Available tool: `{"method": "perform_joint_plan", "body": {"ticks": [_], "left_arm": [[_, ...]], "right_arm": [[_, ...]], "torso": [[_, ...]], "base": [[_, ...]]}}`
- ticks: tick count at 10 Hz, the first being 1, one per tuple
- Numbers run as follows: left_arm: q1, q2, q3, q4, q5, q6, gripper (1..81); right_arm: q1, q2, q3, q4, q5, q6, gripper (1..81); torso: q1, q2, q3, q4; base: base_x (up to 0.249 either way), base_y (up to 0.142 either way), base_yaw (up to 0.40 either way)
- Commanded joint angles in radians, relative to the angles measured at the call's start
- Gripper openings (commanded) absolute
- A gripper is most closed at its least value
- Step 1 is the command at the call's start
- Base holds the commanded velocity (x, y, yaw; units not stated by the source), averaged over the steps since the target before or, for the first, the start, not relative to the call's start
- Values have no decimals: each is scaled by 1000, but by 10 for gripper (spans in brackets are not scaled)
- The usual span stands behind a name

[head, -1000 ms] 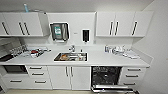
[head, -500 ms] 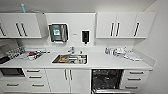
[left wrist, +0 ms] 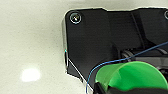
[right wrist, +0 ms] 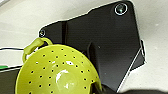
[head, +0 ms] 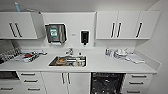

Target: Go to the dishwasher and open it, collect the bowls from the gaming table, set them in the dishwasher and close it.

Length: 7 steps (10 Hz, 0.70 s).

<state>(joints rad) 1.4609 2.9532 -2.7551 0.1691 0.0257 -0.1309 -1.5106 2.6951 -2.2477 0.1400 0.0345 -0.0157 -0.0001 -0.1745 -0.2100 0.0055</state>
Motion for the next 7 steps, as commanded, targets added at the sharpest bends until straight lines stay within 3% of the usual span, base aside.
{"method": "perform_joint_plan", "body": {"ticks": [1,7], "left_arm": [[-36,-12,-5,9,62,4,10],[-36,-12,-5,9,62,5,10]], "right_arm": [[36,-21,8,-3,-64,-3,10],[34,-21,8,-3,-64,-3,10]], "torso": [[0,0,0,0],[0,0,0,0]], "base": [[163,-74,0],[164,-75,0]]}}
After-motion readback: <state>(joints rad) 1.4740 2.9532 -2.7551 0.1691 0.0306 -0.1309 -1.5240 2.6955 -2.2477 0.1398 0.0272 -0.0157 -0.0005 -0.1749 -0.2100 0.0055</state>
